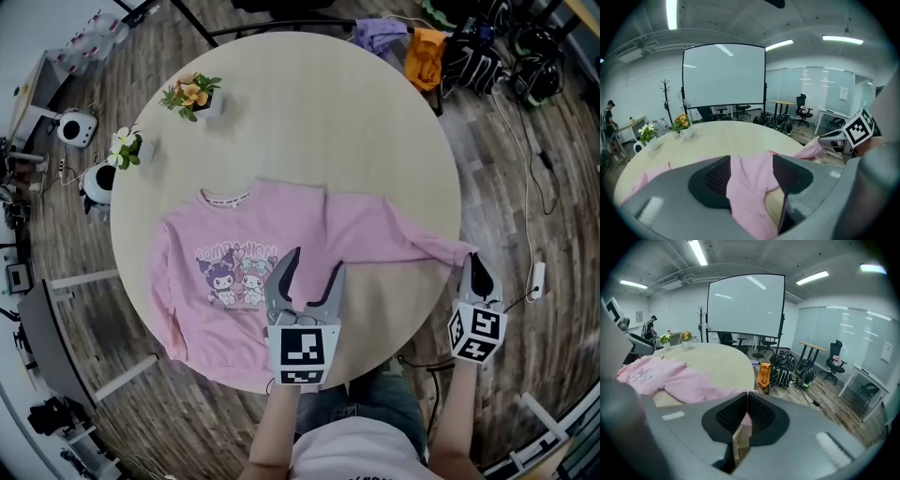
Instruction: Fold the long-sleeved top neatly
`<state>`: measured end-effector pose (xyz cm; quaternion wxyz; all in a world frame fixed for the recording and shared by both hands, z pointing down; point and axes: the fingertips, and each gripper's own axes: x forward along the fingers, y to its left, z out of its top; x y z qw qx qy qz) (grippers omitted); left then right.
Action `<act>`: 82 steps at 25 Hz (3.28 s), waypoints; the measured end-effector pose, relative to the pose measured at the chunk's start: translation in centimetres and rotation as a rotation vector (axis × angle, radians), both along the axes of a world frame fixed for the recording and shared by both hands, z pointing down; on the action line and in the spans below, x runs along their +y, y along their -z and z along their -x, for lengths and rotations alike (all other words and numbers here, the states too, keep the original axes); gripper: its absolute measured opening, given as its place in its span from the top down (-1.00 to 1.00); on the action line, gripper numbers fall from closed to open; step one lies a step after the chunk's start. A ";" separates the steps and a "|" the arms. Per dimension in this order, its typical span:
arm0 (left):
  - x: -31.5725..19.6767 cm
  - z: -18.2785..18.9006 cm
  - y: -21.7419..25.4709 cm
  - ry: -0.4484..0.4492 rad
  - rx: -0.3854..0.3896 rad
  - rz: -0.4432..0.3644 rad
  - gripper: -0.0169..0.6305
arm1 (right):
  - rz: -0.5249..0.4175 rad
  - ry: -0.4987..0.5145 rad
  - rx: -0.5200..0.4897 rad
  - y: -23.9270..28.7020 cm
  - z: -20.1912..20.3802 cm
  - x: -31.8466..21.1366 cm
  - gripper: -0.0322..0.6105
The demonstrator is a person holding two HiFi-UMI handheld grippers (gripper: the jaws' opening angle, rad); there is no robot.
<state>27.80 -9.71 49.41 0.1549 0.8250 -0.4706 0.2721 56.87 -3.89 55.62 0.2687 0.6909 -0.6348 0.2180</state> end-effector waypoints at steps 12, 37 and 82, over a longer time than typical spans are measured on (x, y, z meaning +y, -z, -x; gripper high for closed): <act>0.2 2.9 4.2 0.085 0.017 -0.089 0.08 | -0.125 -0.108 0.111 7.1 -2.7 -2.6 0.80; 5.6 19.2 9.5 0.380 0.037 -0.218 0.08 | -0.287 0.223 0.031 17.9 18.3 -8.3 0.80; 2.3 40.5 6.7 0.267 0.125 -0.140 0.08 | -0.040 0.226 -0.018 7.8 52.7 -14.8 0.80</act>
